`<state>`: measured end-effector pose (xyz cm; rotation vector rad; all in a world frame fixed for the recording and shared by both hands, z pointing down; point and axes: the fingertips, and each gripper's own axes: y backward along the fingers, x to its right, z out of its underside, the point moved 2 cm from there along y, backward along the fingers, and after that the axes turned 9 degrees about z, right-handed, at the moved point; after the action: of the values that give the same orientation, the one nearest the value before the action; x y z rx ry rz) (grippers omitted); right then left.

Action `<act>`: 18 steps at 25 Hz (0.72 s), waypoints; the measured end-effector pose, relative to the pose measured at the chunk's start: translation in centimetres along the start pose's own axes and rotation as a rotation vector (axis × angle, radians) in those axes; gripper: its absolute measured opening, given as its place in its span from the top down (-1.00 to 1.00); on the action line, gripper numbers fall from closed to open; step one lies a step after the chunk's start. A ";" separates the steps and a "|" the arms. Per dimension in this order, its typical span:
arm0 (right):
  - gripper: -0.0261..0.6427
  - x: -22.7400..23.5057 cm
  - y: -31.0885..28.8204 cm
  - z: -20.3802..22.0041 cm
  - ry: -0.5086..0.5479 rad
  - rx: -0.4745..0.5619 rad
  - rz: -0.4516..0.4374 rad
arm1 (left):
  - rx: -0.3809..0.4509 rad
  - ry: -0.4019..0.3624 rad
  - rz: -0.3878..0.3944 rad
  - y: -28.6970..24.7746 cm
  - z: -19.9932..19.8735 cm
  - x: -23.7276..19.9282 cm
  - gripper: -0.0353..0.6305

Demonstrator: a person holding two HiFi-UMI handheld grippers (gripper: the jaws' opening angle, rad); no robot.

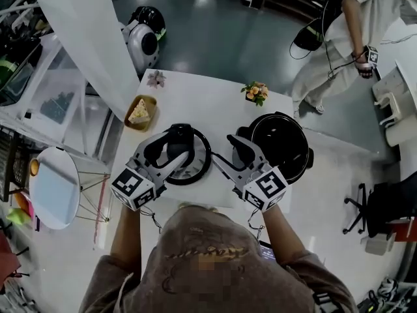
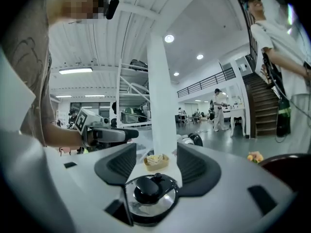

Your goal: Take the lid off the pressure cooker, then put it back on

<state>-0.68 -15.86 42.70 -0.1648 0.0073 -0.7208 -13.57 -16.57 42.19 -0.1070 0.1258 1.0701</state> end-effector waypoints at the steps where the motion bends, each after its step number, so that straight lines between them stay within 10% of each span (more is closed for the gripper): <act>1: 0.16 0.1 0.6 0.0 -0.003 0.004 0.003 | -0.003 -0.007 -0.001 -0.1 0.0 0.4 0.16; 18: 0.16 -3.5 -3.0 3.5 0.025 -0.063 -0.158 | -0.156 -0.075 -0.022 0.8 3.4 -0.4 0.13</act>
<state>-5.06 -15.20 46.41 -0.2187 0.0408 -0.8808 -14.29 -16.03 45.56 -0.2082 -0.0269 1.0599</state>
